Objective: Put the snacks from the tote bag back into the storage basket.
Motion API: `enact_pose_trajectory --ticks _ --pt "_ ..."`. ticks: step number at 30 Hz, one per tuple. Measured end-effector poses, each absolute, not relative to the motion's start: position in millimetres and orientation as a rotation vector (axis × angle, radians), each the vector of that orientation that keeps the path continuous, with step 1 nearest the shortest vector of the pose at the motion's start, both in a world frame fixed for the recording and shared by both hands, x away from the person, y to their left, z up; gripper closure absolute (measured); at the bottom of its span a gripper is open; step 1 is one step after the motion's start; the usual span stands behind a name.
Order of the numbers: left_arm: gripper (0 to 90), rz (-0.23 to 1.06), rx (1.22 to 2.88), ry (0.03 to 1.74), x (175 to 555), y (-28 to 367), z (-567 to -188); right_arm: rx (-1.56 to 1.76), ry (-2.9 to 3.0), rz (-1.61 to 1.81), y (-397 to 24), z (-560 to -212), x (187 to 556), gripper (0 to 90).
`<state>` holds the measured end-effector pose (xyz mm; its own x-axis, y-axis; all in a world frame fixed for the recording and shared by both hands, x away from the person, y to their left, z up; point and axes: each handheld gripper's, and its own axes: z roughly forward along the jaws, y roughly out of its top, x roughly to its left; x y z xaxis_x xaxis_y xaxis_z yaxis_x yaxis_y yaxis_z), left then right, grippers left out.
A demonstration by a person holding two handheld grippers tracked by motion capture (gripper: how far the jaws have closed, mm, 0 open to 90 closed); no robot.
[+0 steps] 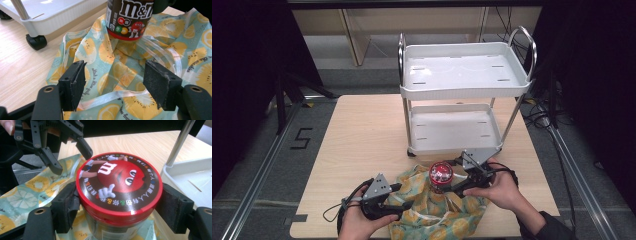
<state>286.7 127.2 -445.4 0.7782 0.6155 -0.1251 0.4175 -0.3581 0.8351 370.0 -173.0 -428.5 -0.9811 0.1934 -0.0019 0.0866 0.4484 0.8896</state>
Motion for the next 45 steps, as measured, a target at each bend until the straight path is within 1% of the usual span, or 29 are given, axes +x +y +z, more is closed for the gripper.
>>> enact_pose_trajectory --ticks 2,4,9,12,14,35,39,43,45 --pt "33.6 0.253 1.987 0.777 287 126 -446 0.271 2.573 1.586 -174 -427 370 26.1" --pt "33.6 0.263 2.014 0.778 287 128 -446 0.278 2.568 1.587 -174 -425 371 26.1" --pt "33.5 0.256 2.010 0.789 287 127 -446 0.274 2.545 1.590 -174 -421 374 26.1" --pt "33.6 0.274 2.021 0.755 288 128 -445 0.286 2.548 1.592 -174 -418 376 26.1" --pt "33.5 0.257 1.997 0.786 287 127 -446 0.287 2.561 1.575 -174 -417 377 26.1" --pt "33.4 0.267 1.994 0.778 288 129 -446 0.313 2.494 1.588 -174 -410 390 26.1" --pt "33.4 0.265 1.966 0.788 288 128 -447 0.307 2.492 1.571 -174 -407 392 26.1" --pt "33.4 0.288 2.006 0.762 289 131 -444 0.318 2.471 1.573 -172 -405 396 26.1" --pt "33.4 0.278 1.990 0.765 288 130 -445 0.328 2.478 1.574 -172 -405 398 26.1"
